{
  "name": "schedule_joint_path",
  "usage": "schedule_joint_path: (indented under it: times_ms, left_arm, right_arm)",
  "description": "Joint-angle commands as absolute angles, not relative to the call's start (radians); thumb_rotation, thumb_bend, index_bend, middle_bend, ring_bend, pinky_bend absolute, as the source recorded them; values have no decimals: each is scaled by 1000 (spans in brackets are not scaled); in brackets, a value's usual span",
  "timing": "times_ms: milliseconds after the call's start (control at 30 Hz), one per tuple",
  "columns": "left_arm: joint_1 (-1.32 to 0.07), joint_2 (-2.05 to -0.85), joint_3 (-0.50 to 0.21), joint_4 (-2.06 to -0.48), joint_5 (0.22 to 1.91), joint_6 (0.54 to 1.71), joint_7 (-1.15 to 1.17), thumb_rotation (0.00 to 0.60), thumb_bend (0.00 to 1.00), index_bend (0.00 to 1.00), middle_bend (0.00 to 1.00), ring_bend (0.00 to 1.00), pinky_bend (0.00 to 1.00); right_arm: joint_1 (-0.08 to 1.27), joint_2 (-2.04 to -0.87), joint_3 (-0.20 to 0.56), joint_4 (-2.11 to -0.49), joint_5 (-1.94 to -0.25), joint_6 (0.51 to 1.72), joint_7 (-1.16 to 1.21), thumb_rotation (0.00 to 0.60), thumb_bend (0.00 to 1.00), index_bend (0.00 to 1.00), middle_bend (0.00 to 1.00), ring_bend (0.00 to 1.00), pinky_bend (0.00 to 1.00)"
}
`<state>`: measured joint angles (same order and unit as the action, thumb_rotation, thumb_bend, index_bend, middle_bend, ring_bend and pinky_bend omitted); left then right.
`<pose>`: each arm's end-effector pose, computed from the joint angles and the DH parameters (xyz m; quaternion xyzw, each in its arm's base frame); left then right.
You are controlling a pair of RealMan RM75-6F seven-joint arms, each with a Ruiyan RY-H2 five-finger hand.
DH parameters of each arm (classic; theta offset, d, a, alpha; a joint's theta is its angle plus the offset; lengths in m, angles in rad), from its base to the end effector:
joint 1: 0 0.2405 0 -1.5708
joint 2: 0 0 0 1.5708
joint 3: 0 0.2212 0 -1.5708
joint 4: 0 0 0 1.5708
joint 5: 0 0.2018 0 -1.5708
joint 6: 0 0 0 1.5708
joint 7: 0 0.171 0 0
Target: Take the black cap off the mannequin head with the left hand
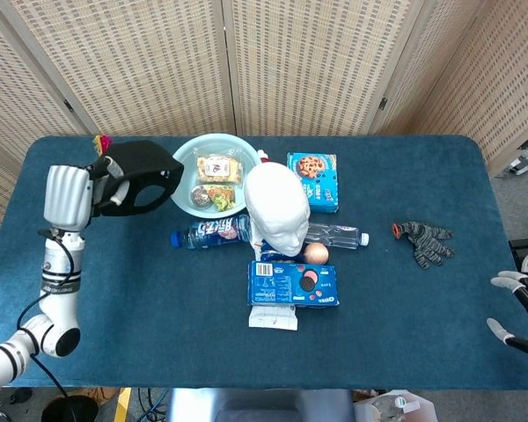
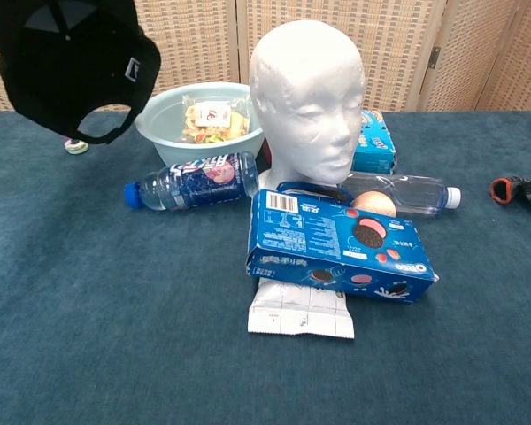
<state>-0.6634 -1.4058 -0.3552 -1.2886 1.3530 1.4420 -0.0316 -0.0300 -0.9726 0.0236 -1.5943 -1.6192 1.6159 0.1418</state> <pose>-0.1256 0.3856 0.1603 -0.5413 -0.2247 -0.6100 0.5332 -0.2842 -0.1667 0.2010 0.5954 -0.3605 0.4012 0.5955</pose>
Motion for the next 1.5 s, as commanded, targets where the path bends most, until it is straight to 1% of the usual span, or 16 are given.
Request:
schedule_joint_path:
  times_ms: [33,267,533,800,900,1033,1200,1233,1333,1367,1433,1467,1500]
  left_arm:
    - [-619,-1378,-305,-1301,1392,1467,-37,600,293,612,951,1000,1000]
    - [-565,-1368,-227,-1264,1440,1470,-60,600,293,614,951,1000,1000]
    - [-551,-1437,-158,-1148,1496,1448,-68,600,293,618,952,1000,1000]
    - [-563,-1528,-132,-1025,1496,1385,-76,600,270,616,951,1000,1000]
    - [-566,-1556,-126,-999,1494,1366,-72,600,265,614,951,1000,1000]
    - [-570,-1568,-105,-995,1482,1301,-21,600,262,594,946,1000,1000]
    - [-563,-1535,-101,-1069,1446,1241,55,600,257,516,927,1000,1000]
    - [-560,-1520,-102,-1097,1433,1229,78,600,257,504,923,1000,1000]
    - [-551,-1467,-105,-1192,1380,1180,162,600,256,426,899,1000,1000]
    - [-548,-1449,-107,-1226,1362,1166,193,600,247,390,889,998,1000]
    - [-542,-1412,-110,-1297,1319,1140,256,600,185,286,864,982,1000]
    - [-538,-1387,-112,-1346,1288,1125,298,600,162,250,853,975,1000]
    - [-534,-1370,-114,-1381,1265,1118,326,600,134,190,834,958,1000]
  right_arm:
    - [-28,-974,24,-1593,-1620,1614,144,600,197,325,296,230,322]
    - [-23,-975,23,-1594,-1622,1609,141,600,197,325,296,230,322]
    - [-24,-975,22,-1601,-1621,1611,134,600,197,325,296,230,322]
    - [-29,-974,21,-1603,-1618,1617,132,600,197,325,296,230,322]
    - [-32,-974,19,-1602,-1616,1620,132,600,197,325,296,230,322]
    - [-35,-975,18,-1601,-1614,1622,135,600,197,325,296,230,322]
    - [-39,-975,18,-1597,-1611,1625,138,600,197,325,296,230,322]
    - [-40,-975,17,-1596,-1610,1625,138,600,197,325,296,230,322]
    - [-39,-976,18,-1594,-1609,1624,140,600,197,325,296,230,322]
    - [-39,-977,18,-1593,-1609,1624,141,600,197,325,296,230,322]
    - [-38,-979,18,-1591,-1608,1622,143,600,197,325,296,230,322]
    - [-37,-980,18,-1590,-1608,1620,143,600,197,325,296,230,322]
    - [-36,-981,18,-1589,-1608,1618,143,600,196,325,296,230,322]
